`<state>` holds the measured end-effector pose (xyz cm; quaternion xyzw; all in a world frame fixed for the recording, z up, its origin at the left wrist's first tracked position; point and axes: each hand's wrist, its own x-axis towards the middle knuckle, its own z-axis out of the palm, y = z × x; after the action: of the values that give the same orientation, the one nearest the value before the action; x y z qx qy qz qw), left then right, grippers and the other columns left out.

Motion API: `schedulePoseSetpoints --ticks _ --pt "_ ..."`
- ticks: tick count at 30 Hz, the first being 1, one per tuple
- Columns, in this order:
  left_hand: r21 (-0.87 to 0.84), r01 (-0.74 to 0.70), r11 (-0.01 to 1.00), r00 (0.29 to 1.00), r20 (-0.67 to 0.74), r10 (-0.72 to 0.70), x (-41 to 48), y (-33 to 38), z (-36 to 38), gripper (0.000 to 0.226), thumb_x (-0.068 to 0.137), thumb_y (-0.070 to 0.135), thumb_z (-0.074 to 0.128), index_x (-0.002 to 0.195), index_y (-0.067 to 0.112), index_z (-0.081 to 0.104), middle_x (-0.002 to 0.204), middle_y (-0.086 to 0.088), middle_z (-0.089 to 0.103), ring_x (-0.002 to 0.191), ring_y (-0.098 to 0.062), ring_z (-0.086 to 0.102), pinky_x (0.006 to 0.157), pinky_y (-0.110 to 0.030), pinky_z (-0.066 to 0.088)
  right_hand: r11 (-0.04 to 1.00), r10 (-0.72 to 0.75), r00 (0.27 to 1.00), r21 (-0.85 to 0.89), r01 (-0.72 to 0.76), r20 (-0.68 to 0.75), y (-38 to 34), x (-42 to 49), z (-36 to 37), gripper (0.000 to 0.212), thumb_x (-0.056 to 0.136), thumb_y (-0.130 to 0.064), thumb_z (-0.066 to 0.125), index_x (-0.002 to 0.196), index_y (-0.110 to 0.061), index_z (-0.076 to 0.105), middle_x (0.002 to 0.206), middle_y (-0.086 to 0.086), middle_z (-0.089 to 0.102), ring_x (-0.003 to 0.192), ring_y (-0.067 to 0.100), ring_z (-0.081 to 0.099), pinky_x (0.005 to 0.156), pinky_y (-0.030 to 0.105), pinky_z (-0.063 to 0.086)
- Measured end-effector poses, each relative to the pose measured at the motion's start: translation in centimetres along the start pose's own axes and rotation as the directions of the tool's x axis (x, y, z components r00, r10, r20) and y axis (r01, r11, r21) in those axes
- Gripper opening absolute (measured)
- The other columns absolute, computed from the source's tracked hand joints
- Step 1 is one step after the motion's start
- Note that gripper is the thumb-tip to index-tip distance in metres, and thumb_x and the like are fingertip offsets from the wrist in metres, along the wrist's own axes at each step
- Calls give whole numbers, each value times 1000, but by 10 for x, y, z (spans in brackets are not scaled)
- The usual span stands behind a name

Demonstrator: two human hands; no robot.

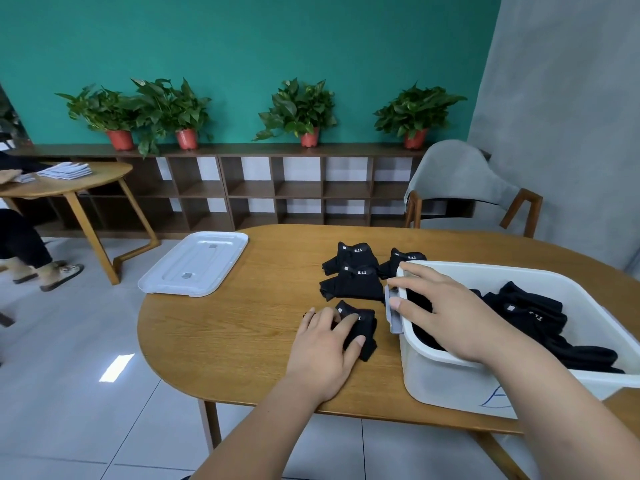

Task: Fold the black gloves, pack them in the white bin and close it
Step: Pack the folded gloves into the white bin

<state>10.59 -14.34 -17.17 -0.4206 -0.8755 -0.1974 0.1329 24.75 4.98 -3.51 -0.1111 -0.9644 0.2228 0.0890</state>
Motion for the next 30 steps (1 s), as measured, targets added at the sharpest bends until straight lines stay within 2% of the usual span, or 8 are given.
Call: schedulePoseSetpoints --ticks 3,7,11,15,18,21,25,30 --pt "-68 11 998 998 -55 -14 -4 -2 -2 49 108 61 30 135 37 64 119 12 51 124 -7 50 130 -41 14 1000 -4 1000 -8 4 2 0 0 1 49 101 -66 46 147 -52 50 165 -35 18 152 3 24 116 31 28" --pt "-217 40 975 982 -173 -79 -9 -11 2 30 103 53 51 112 36 73 125 16 56 142 -7 41 129 -42 18 1000 0 1000 -2 0 4 0 0 1 49 100 -67 46 147 -53 49 165 -36 17 152 2 25 114 29 28" --pt "-220 213 952 937 -230 -263 -12 -13 -2 37 97 58 58 127 37 66 126 13 50 127 -13 45 111 -39 37 1000 3 1000 8 -3 7 -1 0 1 47 101 -66 47 146 -54 50 164 -37 17 151 2 26 111 28 28" --pt "-104 472 876 868 -119 -482 -12 -10 -8 70 88 84 48 141 38 51 125 9 52 121 -17 46 104 -38 35 1000 4 1000 14 -5 6 -1 0 0 48 100 -68 47 146 -54 50 164 -38 18 151 1 26 111 29 29" --pt "-89 493 865 863 -79 -500 -12 -9 -10 79 86 88 46 148 39 46 127 12 61 122 -17 52 102 -38 35 1000 9 1000 24 -9 15 -2 -1 -1 50 99 -68 47 147 -53 50 164 -37 17 151 1 26 110 28 29" --pt "-175 469 866 873 -57 -485 -11 -10 -11 72 87 79 58 147 42 44 122 16 66 119 -14 56 99 -38 36 1000 9 1000 23 -10 20 -3 0 -2 52 98 -69 48 147 -53 49 164 -37 17 151 1 26 108 27 28" --pt "-437 429 791 872 -27 -488 -14 -14 -14 51 94 48 75 140 46 54 113 18 69 111 -4 63 100 -35 49 1000 20 999 17 -21 31 -4 0 -2 53 97 -70 48 148 -53 48 165 -37 16 152 3 25 109 28 27" --pt "-673 364 644 861 -21 -508 -20 -13 -23 47 96 24 78 127 55 61 108 16 68 106 3 62 84 -7 46 999 21 999 36 -22 31 -3 0 -1 53 97 -70 48 147 -53 49 164 -37 17 152 2 26 115 32 31"
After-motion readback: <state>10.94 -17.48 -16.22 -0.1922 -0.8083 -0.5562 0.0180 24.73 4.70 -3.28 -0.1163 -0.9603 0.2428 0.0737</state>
